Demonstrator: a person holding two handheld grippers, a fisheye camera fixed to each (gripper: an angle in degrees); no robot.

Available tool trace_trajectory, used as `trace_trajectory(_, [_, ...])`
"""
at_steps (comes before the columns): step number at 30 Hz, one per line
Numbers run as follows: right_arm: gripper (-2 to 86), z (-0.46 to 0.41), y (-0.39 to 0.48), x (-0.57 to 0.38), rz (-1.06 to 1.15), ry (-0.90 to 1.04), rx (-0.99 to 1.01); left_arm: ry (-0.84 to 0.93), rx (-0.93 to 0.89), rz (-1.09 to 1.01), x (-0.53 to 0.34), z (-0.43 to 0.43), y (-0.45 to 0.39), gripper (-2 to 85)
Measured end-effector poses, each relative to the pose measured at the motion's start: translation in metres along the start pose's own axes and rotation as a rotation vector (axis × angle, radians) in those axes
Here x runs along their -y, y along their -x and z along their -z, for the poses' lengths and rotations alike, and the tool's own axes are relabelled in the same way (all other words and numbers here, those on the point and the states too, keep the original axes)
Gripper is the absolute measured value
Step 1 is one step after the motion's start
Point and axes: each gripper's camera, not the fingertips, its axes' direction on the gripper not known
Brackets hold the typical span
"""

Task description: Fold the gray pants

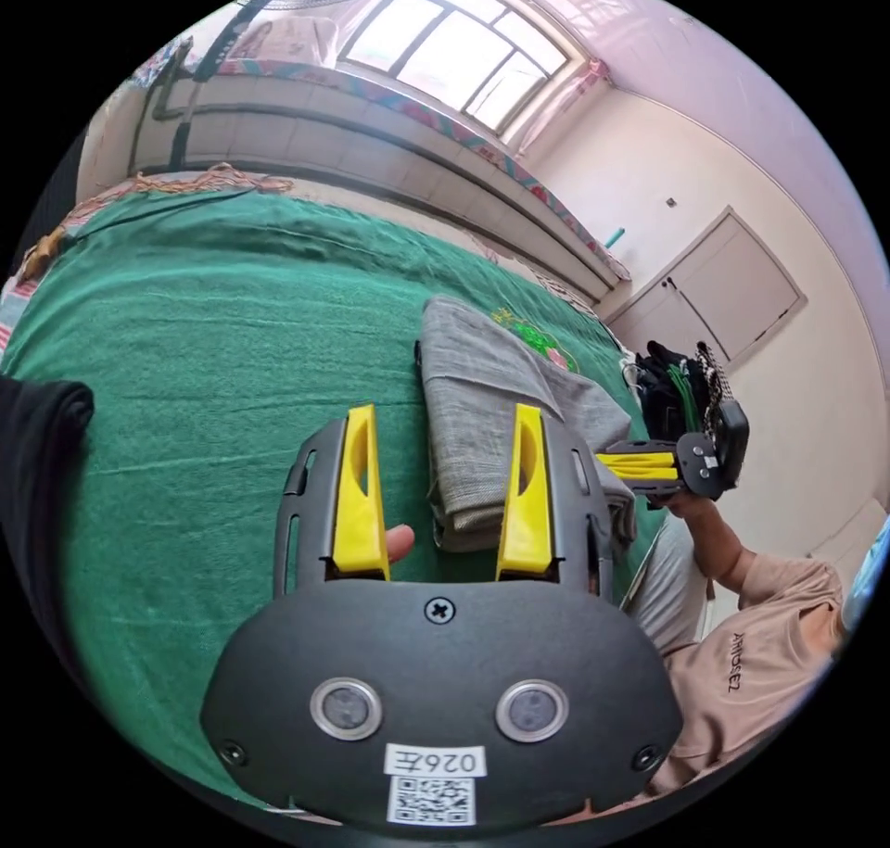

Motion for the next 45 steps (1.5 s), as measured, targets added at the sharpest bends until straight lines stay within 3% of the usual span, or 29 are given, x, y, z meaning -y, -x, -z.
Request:
trace_trajectory(2, [-0.9,0.0,-0.019,-0.003,-0.015,-0.002,0.015,0.056,-0.115,-0.026,0.0,-0.026,-0.004,18.3])
trace_trajectory(7, [-0.9,0.001,-0.062,-0.005,-0.018,0.003,0.029,0.094,-0.182,0.02,-0.002,-0.032,0.007,18.2])
trace_trajectory(16, [-1.0,0.021,-0.124,0.005,-0.011,0.0,0.037,0.122,-0.122,-0.005,-0.008,-0.026,-0.008,16.2])
trace_trajectory(22, [-1.2,0.065,-0.197,0.007,-0.19,-0.082,0.069,0.094,-0.138,0.069,-0.013,-0.007,-0.01,9.4])
trace_trajectory(29, [-0.9,0.131,-0.267,-0.005,-0.374,-0.253,0.145,0.048,-0.081,0.016,-0.018,0.01,-0.042,6.7])
trace_trajectory(45, [-0.9,0.24,-0.227,0.008,-0.291,-0.439,0.051,-0.088,-0.087,-0.225,-0.03,0.053,-0.144,3.9])
